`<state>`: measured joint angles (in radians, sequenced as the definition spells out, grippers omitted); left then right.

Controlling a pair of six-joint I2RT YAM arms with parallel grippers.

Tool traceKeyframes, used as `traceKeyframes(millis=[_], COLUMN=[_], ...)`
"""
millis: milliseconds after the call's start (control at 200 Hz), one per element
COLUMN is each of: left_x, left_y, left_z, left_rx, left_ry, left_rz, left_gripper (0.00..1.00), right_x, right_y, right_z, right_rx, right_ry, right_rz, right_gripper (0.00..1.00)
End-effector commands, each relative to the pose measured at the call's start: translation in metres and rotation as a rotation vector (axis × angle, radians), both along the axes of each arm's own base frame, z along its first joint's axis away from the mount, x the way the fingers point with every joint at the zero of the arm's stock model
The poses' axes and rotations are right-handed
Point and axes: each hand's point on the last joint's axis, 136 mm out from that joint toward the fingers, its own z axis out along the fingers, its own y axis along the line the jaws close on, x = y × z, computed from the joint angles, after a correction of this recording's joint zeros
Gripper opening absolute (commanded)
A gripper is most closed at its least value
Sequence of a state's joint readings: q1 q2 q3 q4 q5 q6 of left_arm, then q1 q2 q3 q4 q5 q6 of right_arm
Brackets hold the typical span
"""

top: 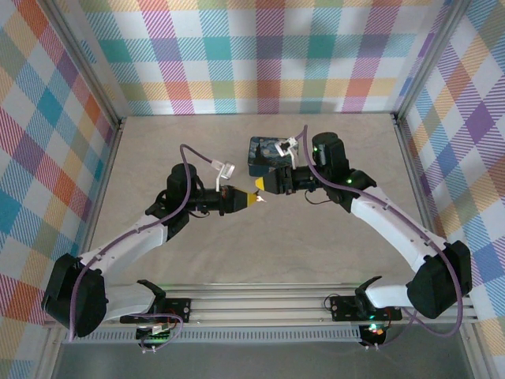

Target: Unlock the padlock with the key

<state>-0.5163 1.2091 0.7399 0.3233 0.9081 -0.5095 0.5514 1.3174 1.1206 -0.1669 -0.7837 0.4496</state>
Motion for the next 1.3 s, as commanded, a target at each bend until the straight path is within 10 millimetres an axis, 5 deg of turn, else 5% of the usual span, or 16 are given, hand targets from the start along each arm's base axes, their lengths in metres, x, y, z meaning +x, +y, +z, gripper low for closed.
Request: traceKeyframes(millis=[0, 235, 415, 615, 715, 815, 885, 1295], left_x=[0.000, 0.002, 0.003, 0.005, 0.006, 0.009, 0.013, 0.009], left_y=[-0.003, -0.003, -0.003, 0.000, 0.002, 0.005, 0.010, 0.010], left_z=[0.025, 0.032, 0.033, 0.033, 0.033, 0.031, 0.032, 0.045], left_rx=[-0.051, -0.062, -0.062, -0.061, -0.054, -0.042, -0.055, -0.194], left_ry=[-0.057, -0.074, -0.074, -0.083, -0.087, -0.077, -0.053, -0.064], left_rz=[-0.022, -0.009, -0.011, 0.024, 0.045, 0.062, 0.075, 0.038], left_gripper=[0.00, 0.00, 0.00, 0.00, 0.00, 0.29, 0.40, 0.47], right_x=[-0.005, -0.007, -0.006, -0.004, -0.002, -0.001, 0.000, -0.004], right_y=[0.004, 0.003, 0.005, 0.006, 0.004, 0.002, -0.002, -0.002], right_z=[-0.002, -0.011, -0.012, -0.012, -0.012, -0.009, -0.007, 0.004], right_rx=[0.012, -0.011, -0.010, -0.013, -0.024, -0.041, -0.067, -0.058], right_ry=[-0.017, -0.007, -0.002, -0.016, -0.032, -0.064, -0.091, -0.111], right_rz=[0.042, 0.050, 0.064, 0.061, 0.046, 0.035, 0.026, 0.048], right_gripper=[0.35, 0.35, 0.24, 0.00, 0.00, 0.00, 0.00, 0.00])
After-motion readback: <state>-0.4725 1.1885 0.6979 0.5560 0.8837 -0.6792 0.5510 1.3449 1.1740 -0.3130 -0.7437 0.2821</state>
